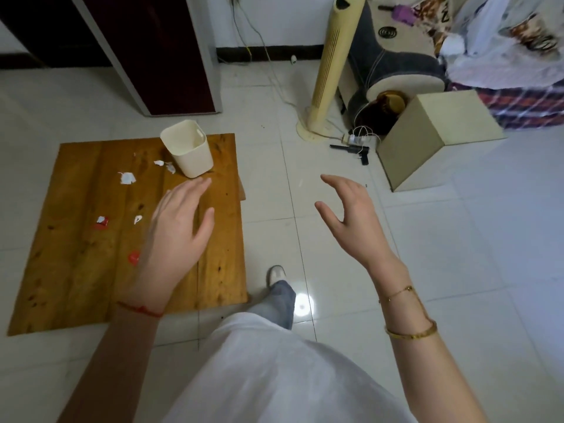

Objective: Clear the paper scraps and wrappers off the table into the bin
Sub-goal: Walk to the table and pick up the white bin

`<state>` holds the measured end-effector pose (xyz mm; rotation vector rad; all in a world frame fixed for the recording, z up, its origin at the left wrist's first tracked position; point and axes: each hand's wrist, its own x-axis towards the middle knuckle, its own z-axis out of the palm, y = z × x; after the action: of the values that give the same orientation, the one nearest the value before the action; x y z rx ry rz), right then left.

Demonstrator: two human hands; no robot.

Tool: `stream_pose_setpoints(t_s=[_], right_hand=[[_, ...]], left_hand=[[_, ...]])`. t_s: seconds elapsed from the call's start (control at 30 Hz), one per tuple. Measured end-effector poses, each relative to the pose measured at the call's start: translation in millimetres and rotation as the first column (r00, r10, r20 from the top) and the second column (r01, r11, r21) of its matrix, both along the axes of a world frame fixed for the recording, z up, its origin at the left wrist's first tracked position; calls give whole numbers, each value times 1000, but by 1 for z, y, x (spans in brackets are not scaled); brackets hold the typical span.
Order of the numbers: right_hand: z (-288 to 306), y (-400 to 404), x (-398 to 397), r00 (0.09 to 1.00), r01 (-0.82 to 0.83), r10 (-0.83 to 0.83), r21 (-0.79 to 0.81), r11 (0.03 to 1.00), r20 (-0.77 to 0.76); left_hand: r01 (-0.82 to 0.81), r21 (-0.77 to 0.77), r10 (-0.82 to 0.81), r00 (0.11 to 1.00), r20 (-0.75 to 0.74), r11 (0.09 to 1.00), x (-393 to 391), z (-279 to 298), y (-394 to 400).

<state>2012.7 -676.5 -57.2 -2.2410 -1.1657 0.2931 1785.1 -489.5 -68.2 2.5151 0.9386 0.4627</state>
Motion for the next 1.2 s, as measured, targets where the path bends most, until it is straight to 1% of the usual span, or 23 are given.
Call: stream_pose_setpoints(t_s=[0.27, 0.4, 0.5, 0.67, 0.83, 0.93, 1.07, 1.2], right_hand=[[-15, 58, 62, 984, -175, 175, -22, 984, 5], [-18, 94, 88, 963, -271, 271, -57, 961, 3], [-16, 121, 100, 947, -320, 321, -71, 945, 3], [-19, 160, 106, 919, -393, 394, -63, 917, 15], [-27, 201, 101, 865, -498, 501, -89, 863, 20], [-32, 223, 98, 838, -543, 546, -91, 835, 11], [-40, 252, 100, 813, -579, 582, -101, 809, 2], [-51, 296, 112, 808, -587, 588, -104, 803, -19]], left_hand=[[-206, -24, 205, 978, -42, 978, 42, 1, 12], [-271, 19, 272, 962, -37, 962, 57, 0, 22], [-333, -7, 332, 941, -62, 943, 64, -2, 35], [-365, -7, 364, 930, -57, 931, 63, -7, 53], [-471, -55, 468, 881, -66, 880, 53, -8, 67], [-523, -52, 519, 852, -73, 851, 47, -9, 75], [-574, -41, 567, 816, -108, 818, 50, -15, 88], [-598, -67, 590, 800, -108, 799, 65, -30, 123]])
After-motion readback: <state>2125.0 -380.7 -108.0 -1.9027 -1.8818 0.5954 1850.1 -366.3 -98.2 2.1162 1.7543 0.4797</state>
